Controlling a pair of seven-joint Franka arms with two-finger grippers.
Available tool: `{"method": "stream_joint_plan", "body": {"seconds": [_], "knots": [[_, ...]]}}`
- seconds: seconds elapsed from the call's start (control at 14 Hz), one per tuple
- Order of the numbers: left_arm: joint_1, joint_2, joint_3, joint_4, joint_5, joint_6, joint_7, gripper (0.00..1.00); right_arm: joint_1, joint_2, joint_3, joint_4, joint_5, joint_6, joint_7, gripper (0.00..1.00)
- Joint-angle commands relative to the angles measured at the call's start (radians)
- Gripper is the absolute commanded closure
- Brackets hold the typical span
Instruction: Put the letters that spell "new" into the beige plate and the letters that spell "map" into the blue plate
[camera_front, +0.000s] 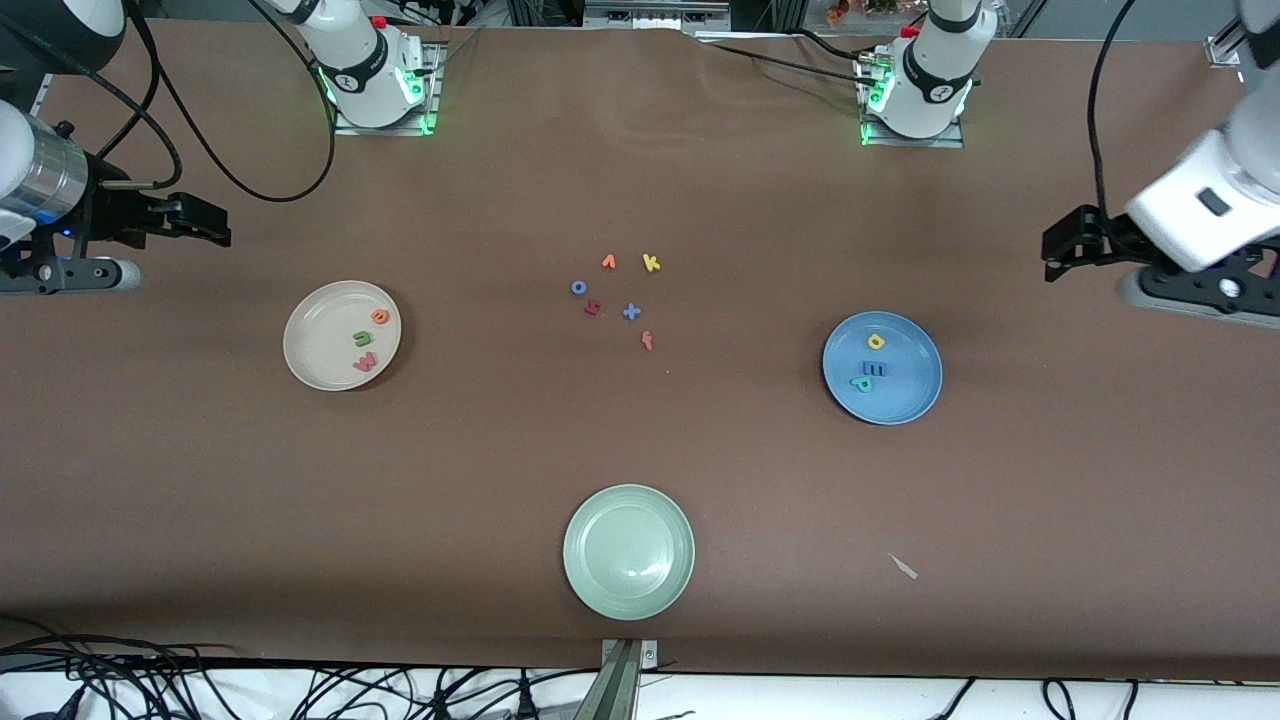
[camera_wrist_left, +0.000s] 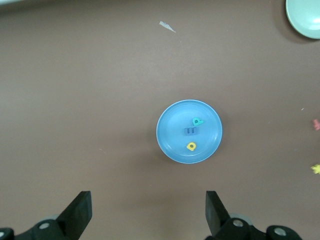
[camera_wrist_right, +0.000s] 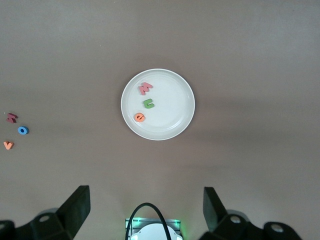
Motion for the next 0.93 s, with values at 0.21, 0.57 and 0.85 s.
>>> {"method": "stream_joint_plan", "body": {"seconds": [0.21,0.57,0.85], "knots": [[-0.032,-0.274,0.036,-0.397,-0.042,0.211,-0.033,0.00,-0.005,0.006,0.015,0.001,-0.016,0.006,0.006,0.00],[-0.058,-0.277,0.054,-0.394,-0.041,0.205,-0.095,0.00,-0.005,0.009,0.015,0.000,-0.013,0.012,0.006,0.00],[-0.063,-0.268,0.077,-0.382,-0.050,0.202,-0.084,0.00,-0.005,0.007,0.015,0.001,-0.013,0.012,0.006,0.00]]}}
